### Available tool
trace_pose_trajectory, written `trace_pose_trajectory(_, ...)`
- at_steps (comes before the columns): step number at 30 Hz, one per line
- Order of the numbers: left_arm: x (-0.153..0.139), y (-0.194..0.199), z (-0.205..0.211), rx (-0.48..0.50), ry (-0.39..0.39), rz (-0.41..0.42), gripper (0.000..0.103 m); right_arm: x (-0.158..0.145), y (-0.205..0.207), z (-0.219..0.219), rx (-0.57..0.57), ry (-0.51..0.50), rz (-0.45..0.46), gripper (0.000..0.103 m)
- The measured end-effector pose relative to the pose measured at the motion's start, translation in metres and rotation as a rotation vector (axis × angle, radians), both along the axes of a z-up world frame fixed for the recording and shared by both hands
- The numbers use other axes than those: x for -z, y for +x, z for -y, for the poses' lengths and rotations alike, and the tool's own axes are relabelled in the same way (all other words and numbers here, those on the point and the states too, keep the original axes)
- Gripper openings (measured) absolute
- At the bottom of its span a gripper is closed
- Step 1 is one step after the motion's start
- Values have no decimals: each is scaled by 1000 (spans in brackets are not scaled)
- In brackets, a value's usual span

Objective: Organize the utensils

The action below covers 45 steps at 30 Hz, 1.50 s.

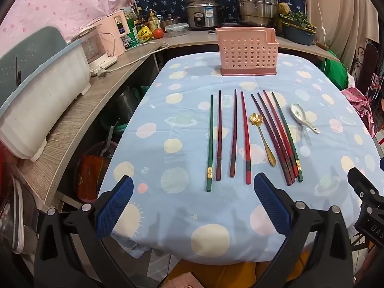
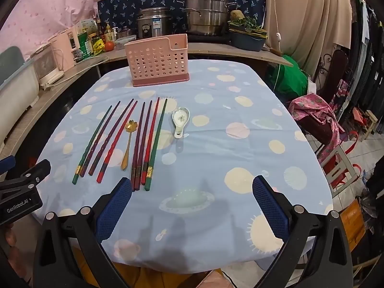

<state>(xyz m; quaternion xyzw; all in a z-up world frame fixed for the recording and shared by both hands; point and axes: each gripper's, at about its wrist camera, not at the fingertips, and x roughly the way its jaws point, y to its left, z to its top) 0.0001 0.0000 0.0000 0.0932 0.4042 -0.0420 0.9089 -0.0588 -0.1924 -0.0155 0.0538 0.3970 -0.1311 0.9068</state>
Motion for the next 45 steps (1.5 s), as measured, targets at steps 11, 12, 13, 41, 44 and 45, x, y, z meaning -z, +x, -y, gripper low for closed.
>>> trace_pose_trajectory(11, 1, -4, 5, 2, 3, 2, 96, -6, -5, -3, 1, 1, 27, 96)
trace_pose_trajectory(12, 2, -4, 6, 2, 3, 0, 96, -6, -5, -3, 1, 0, 27, 96)
trace_pose_trajectory(13, 2, -5, 7, 1, 3, 0, 96, -5, -5, -3, 1, 0, 27, 96)
trace_pose_trajectory(41, 3, -4, 8, 5, 11, -5, 96, -5, -5, -5, -3, 1, 24, 96)
trace_pose_trajectory(44, 3, -4, 8, 6, 14, -3, 96, -5, -4, -6, -4, 2, 23, 96)
trace_pose_trajectory(45, 3, -4, 7, 10, 13, -5, 96, -5, -4, -6, -4, 1, 23, 96)
